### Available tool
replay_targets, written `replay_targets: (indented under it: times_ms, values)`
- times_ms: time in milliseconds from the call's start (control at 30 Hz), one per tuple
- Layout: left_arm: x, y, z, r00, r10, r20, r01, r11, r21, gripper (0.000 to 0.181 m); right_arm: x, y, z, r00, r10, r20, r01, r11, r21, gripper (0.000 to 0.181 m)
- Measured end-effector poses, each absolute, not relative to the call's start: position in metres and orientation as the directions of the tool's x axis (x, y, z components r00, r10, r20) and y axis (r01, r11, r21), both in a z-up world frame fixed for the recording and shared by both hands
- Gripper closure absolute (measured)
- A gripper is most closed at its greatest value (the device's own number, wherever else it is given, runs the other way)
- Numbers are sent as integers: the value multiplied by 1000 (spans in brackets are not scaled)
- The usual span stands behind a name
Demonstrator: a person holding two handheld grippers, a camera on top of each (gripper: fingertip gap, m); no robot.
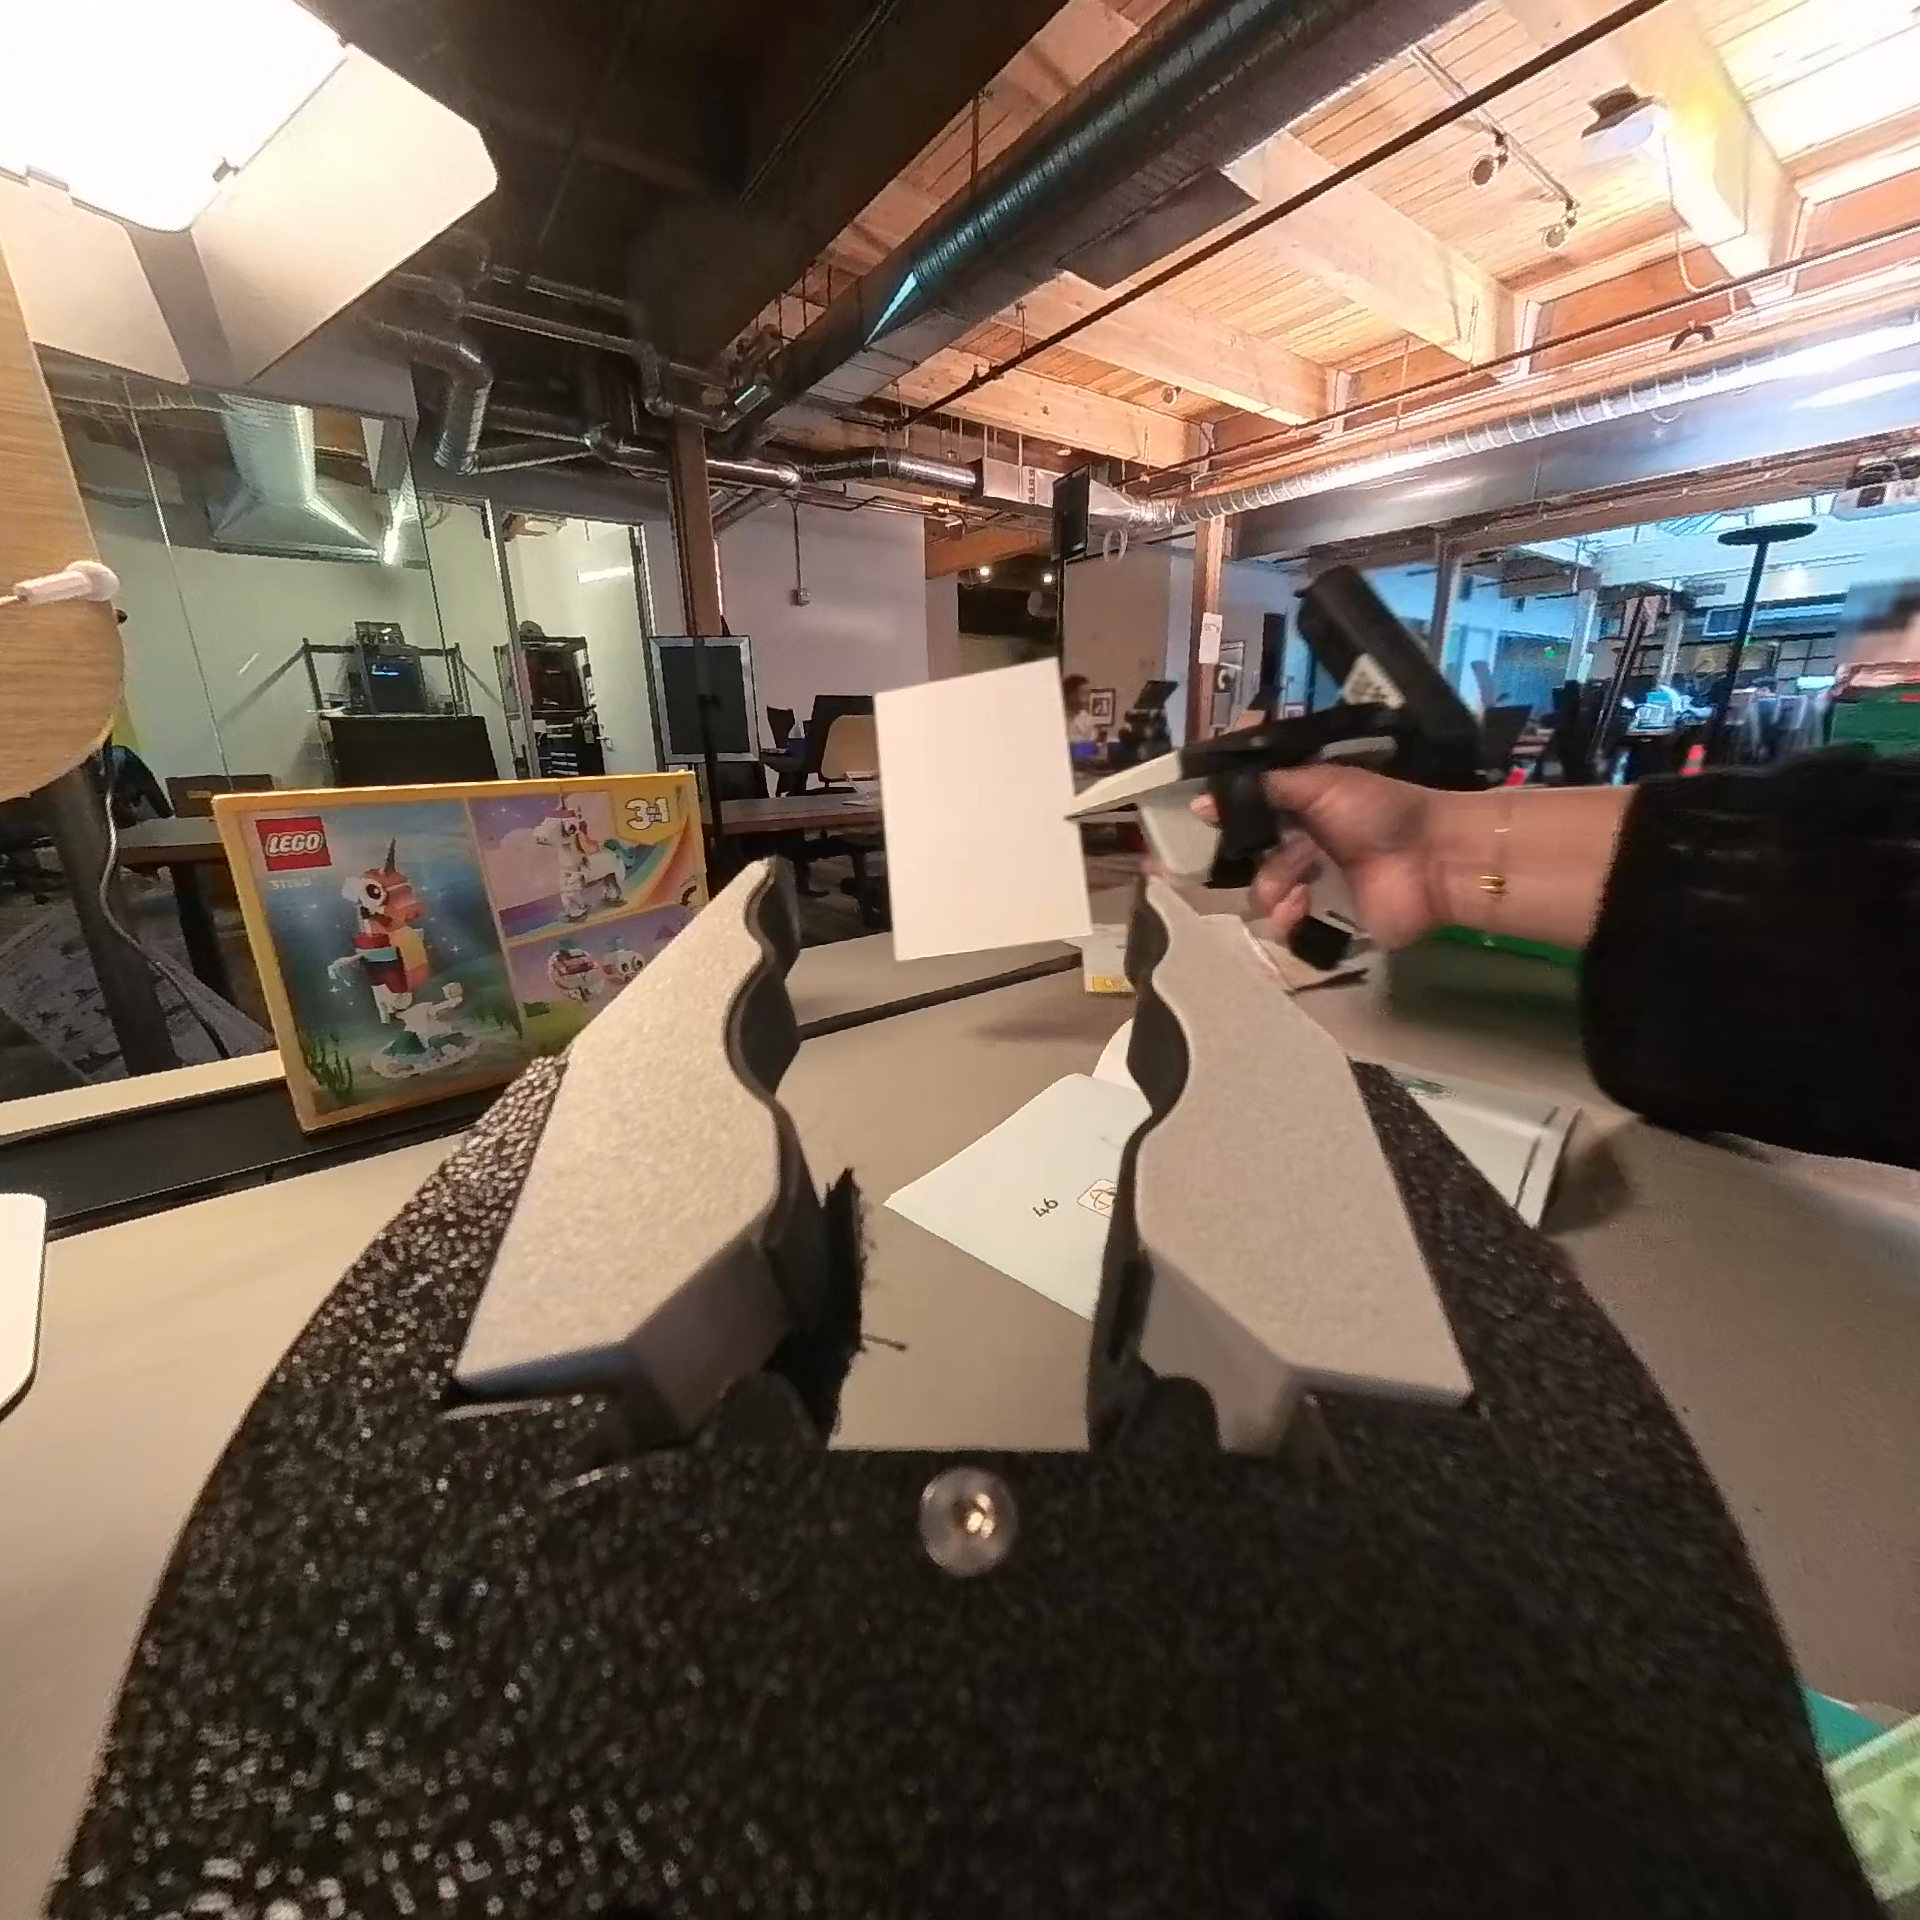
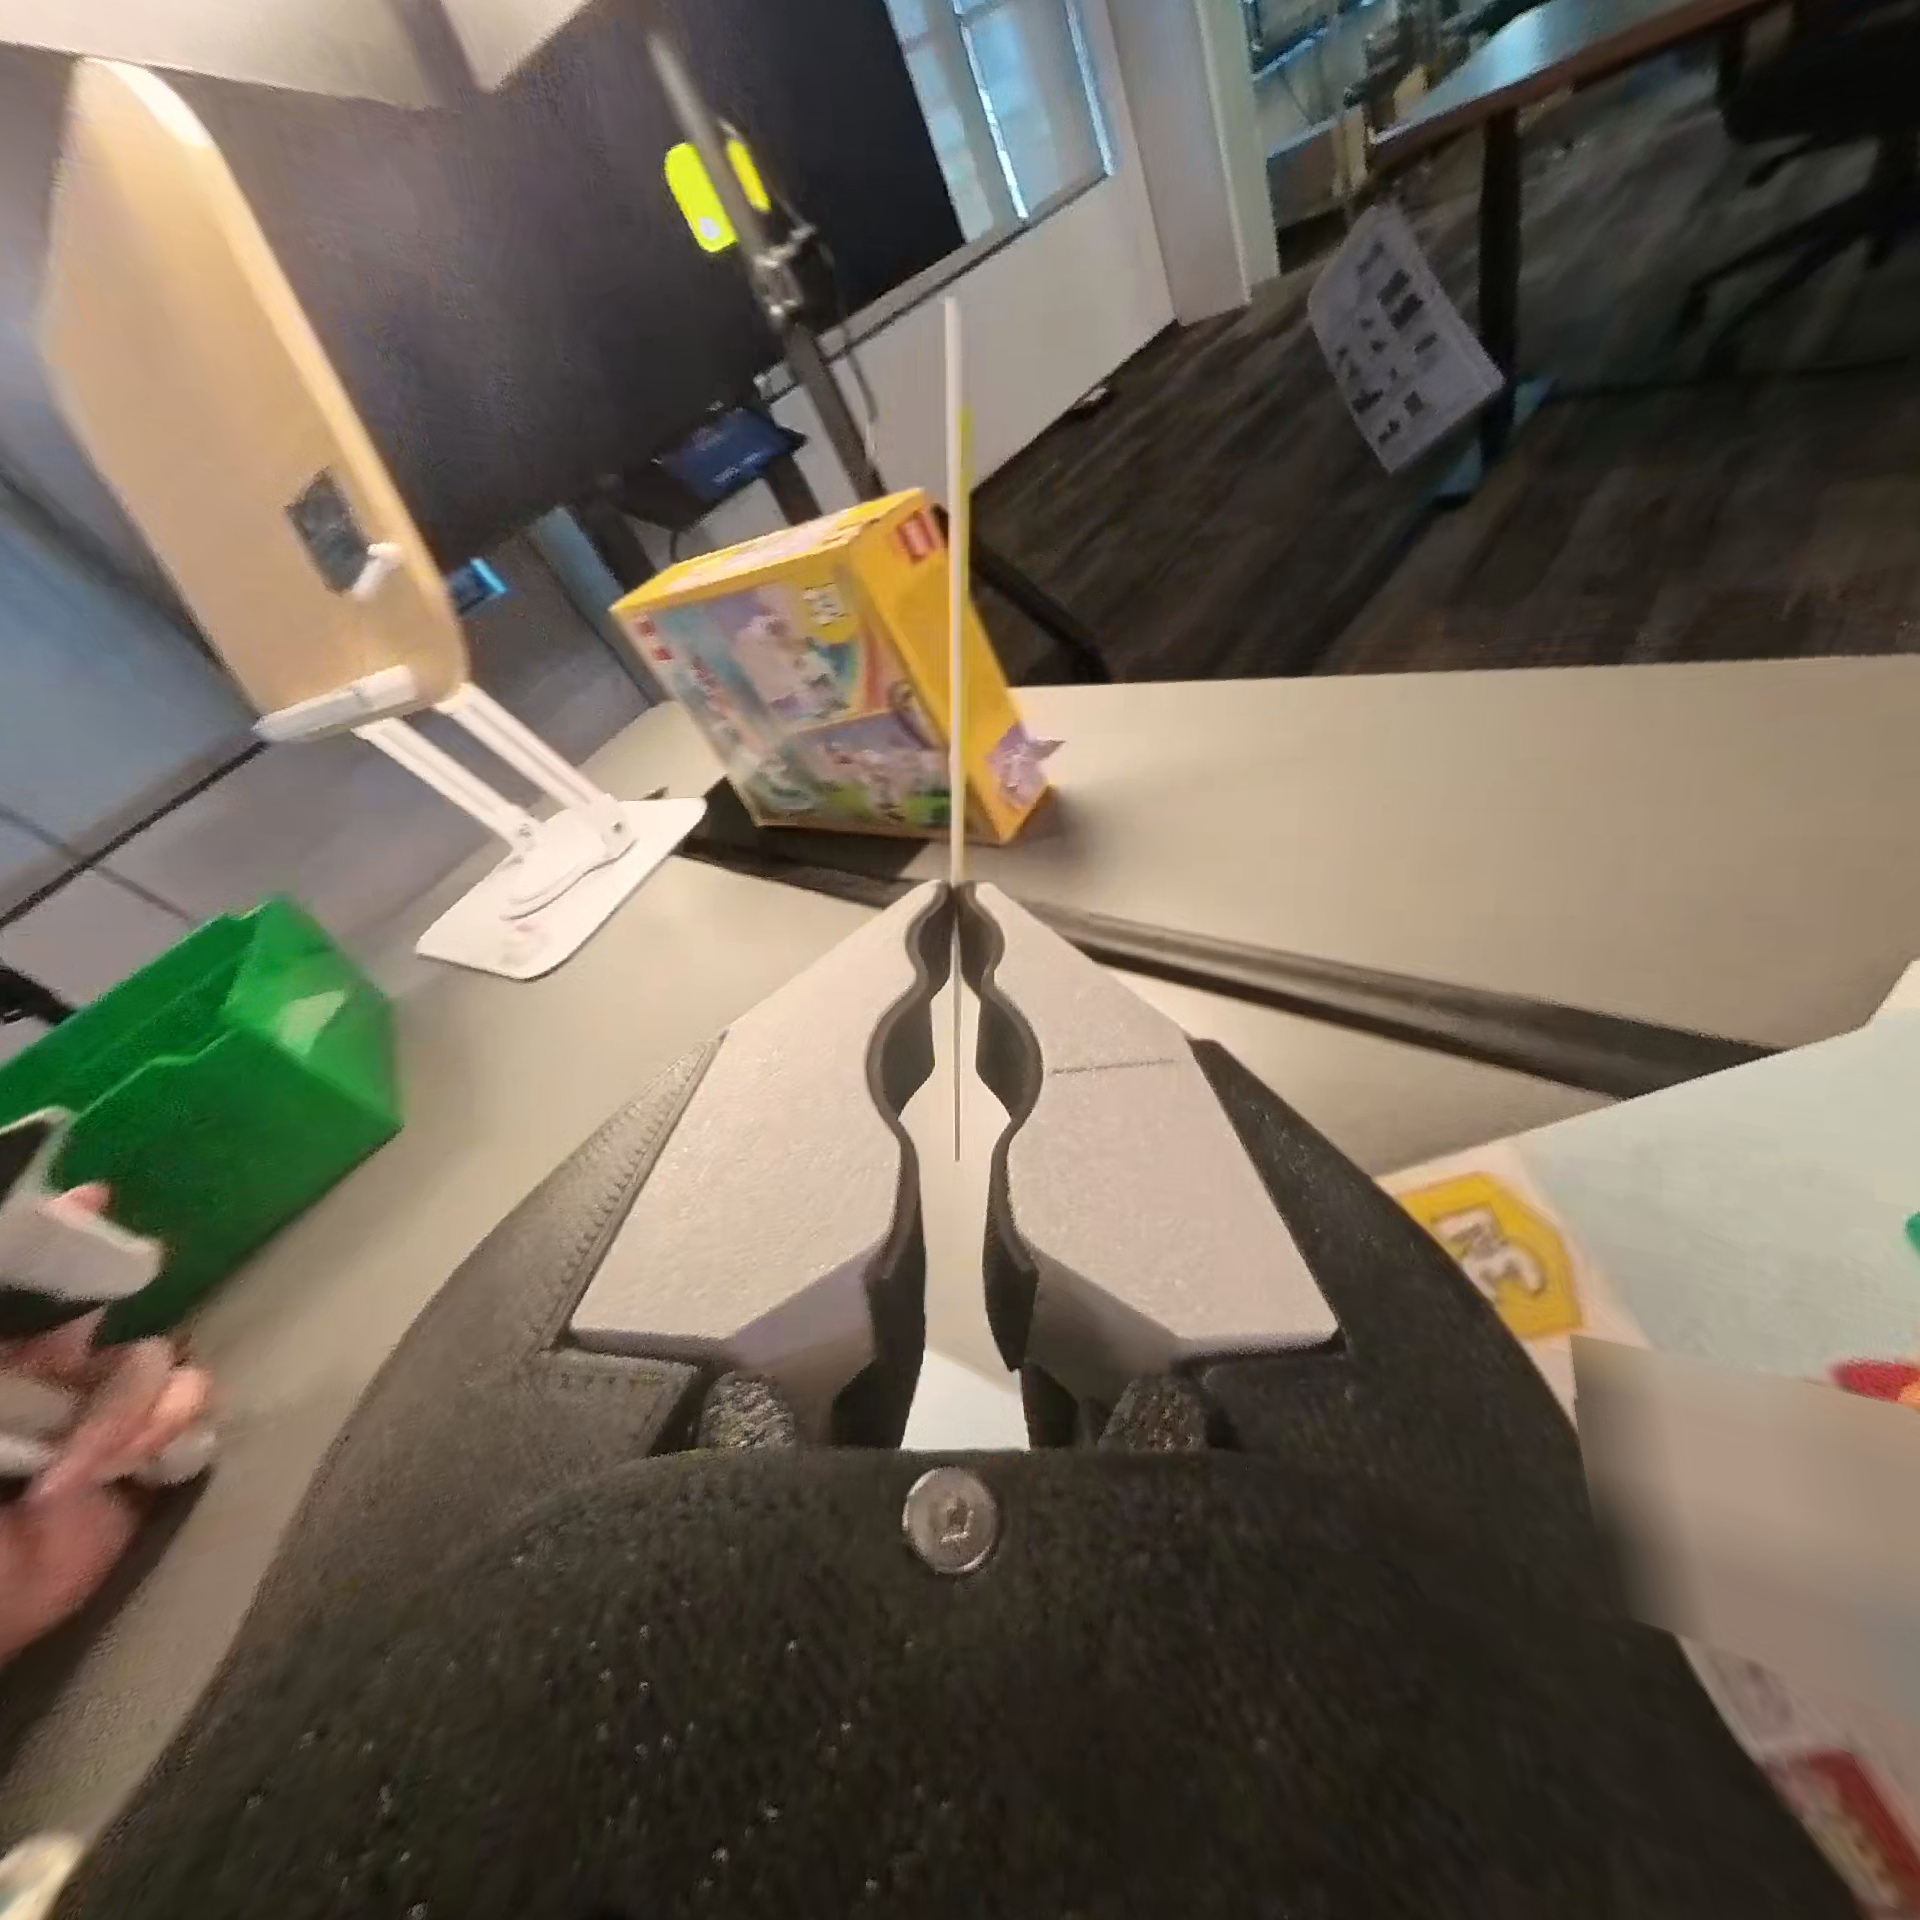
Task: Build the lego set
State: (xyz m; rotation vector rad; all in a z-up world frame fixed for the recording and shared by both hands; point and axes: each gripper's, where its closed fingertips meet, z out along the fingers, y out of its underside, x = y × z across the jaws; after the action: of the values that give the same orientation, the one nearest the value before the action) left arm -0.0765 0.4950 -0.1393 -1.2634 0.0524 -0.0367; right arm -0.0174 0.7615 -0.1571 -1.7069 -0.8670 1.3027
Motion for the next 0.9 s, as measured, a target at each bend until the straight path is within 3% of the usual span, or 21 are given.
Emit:
replay_targets:
  times_ms: [167,233,267,300,367,400,433,467,667,767,833,900]
  values:
    - [-80,494,-139,998,-59,5,23,308,-951,120,-47,807,-157,348,901,-259,114,-315,-942,181]
    - [-81,495,-139,998,-60,12,30,308,-951,120,-53,830,-157,441,896,47,261,-78,-962,181]
    - [-81,495,-139,998,-62,15,33,307,-951,120,-54,842,-160,452,844,289,403,96,-910,181]
    - [-81,495,-139,998,-62,14,33,307,-951,120,-56,850,-166,391,741,545,563,276,-779,181]
    - [-81,495,-139,998,-62,12,31,307,-951,120,-65,854,-191,53,437,898,779,544,-311,181]
    - [-81,495,-139,998,-61,11,30,307,-951,120,-72,850,-207,-138,288,948,780,622,-76,181]
    - [-81,495,-139,998,-61,11,29,307,-951,121,-79,844,-225,-276,188,943,743,664,85,181]
    - [-81,495,-139,998,-62,11,29,307,-951,120,-84,840,-241,-350,146,925,713,682,162,181]
    - [-82,494,-139,998,-57,13,30,313,-949,120,-91,831,-272,-374,266,889,718,690,95,180]
    - [-81,495,-139,998,-57,11,28,312,-950,120,-85,825,-266,-377,368,850,738,674,36,156]
    - [-81,495,-139,998,-56,7,24,312,-950,120,-78,818,-254,-333,475,815,766,640,-60,146]
    - [-81,494,-139,998,-55,7,24,315,-949,120,-70,807,-230,-182,608,773,774,573,-268,140]
